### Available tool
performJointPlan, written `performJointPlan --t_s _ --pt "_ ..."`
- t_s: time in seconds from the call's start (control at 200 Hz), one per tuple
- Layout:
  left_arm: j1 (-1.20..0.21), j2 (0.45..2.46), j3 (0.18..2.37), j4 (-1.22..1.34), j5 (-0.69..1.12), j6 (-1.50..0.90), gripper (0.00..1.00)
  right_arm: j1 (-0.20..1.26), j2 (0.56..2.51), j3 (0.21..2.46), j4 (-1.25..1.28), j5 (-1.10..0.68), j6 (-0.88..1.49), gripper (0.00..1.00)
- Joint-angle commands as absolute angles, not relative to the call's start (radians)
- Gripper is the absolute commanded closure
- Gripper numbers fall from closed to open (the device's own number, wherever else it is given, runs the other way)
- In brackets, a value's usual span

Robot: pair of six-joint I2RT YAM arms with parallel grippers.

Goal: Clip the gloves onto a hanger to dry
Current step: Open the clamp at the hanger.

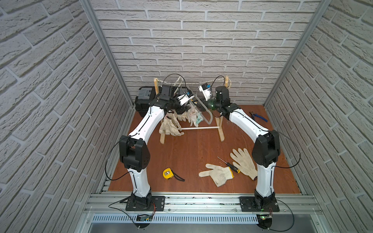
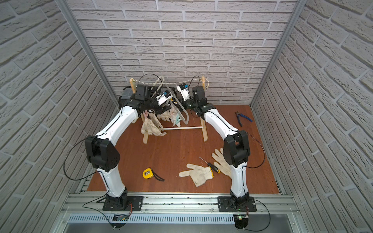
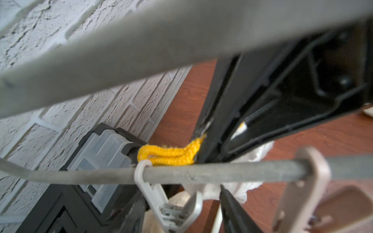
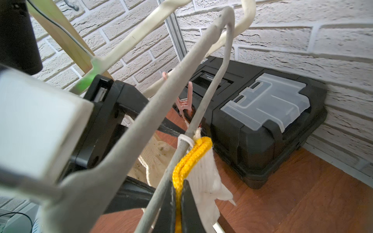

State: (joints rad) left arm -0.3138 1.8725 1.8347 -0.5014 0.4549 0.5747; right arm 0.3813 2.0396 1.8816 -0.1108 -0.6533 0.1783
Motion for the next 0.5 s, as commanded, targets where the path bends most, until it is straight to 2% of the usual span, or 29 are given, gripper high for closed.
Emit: performJointPlan --t_s 0.0,0.195,0.39,0.495 --pt "-0.304 1.890 1.876 -0.467 0.542 0.550 0.45 0.379 2.045 1.922 -0.110 -0.693 0.155 0.98" --pt "-0.301 1.896 1.878 -0.449 0.586 0.528 0.63 0.372 2.046 1.923 -0.120 -0.704 0.151 0.98" --pt "-0.296 1.915 1.893 -0.498 0.593 0.531 0.66 0.369 2.042 1.924 -0.121 -0.716 0.153 0.98" --pt "-0.294 1.921 1.894 -0.510 0.594 0.529 0.73 0.368 2.046 1.923 -0.125 -0.717 0.147 0.98"
